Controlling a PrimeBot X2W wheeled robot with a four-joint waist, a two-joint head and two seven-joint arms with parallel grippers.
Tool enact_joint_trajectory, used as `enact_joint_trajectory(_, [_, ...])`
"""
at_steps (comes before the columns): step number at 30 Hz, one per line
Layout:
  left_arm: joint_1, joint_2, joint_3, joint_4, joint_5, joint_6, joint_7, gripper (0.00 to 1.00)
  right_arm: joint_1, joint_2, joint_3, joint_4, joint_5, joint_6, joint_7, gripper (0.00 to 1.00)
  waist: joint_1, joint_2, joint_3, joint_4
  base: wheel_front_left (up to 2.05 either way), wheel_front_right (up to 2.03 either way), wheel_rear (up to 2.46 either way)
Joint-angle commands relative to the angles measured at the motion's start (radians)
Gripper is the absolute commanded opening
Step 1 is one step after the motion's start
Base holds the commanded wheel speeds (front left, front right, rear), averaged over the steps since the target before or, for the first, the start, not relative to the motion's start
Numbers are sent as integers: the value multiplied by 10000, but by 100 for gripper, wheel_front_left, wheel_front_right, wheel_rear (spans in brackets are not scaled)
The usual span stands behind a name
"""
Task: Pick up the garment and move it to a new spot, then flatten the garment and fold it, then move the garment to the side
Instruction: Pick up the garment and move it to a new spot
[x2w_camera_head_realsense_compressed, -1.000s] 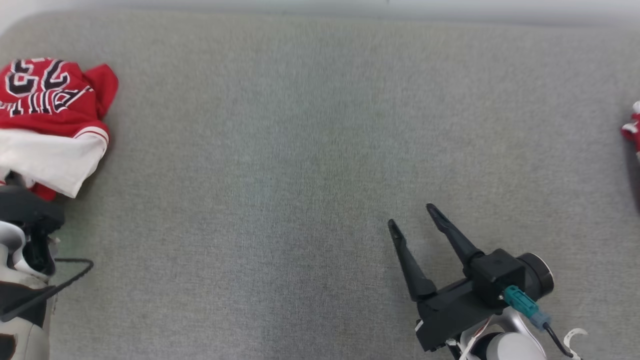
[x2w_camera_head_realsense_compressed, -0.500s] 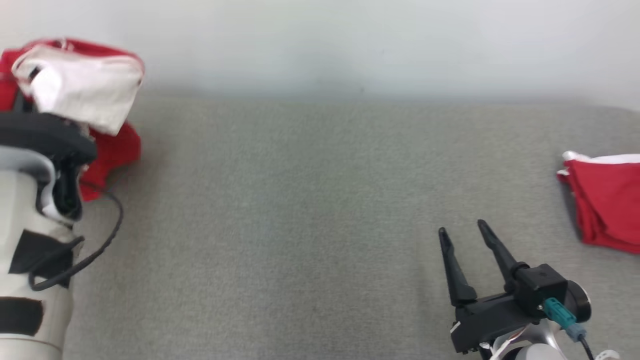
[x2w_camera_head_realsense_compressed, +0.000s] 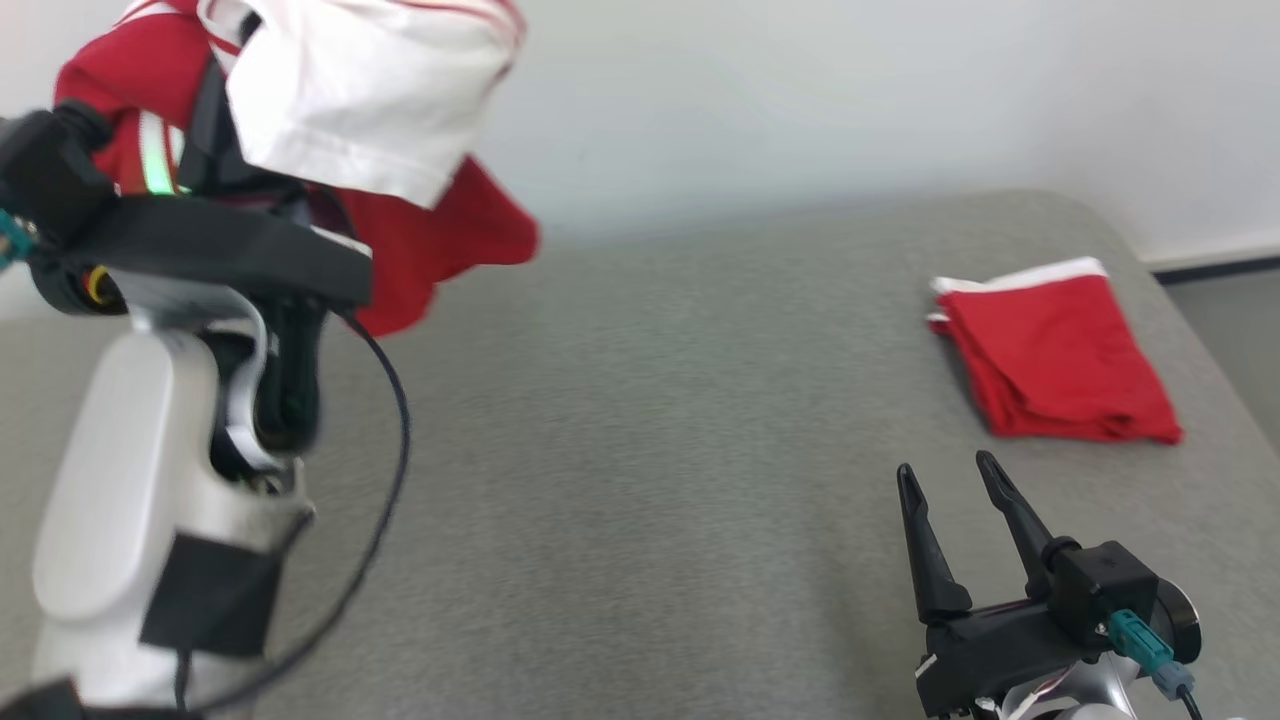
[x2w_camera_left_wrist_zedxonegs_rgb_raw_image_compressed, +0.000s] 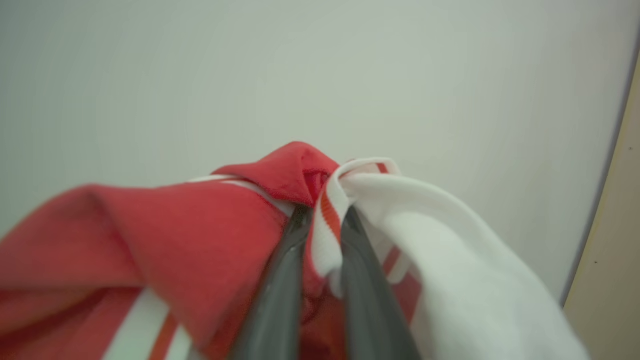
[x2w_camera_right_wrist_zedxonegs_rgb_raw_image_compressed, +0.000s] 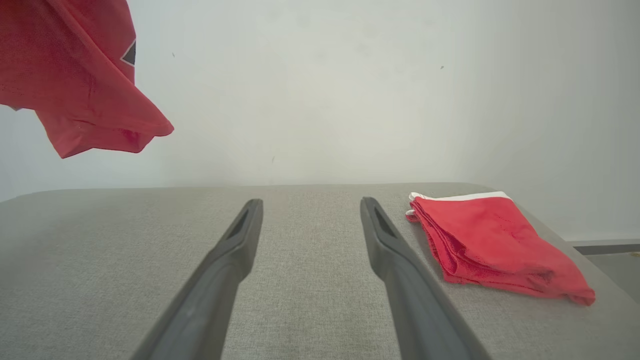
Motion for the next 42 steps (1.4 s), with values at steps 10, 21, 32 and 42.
enact_joint_trajectory(10, [2468,-63,-567,-3648,220,912,664,0,203,10,13,-143,139,-23,-126,100,2,1,489,-1771,0,0,0])
enact_joint_trajectory(21, [5002,-333,-1803,-1794,357,575,296,0,60,11,177,29,192,-23,-87,100,2,1,535,-1664,0,0,0])
enact_joint_trajectory(32, [4787,-916,-2013,1553,-45,-88,-512,100,-65,10,329,287,228,-23,-210,100,2,1,567,-1220,0,0,0])
enact_joint_trajectory(42, [5504,-331,-1519,855,507,-147,-1604,100,105,8,304,440,226,-23,-239,100,2,1,511,-120,0,0,0])
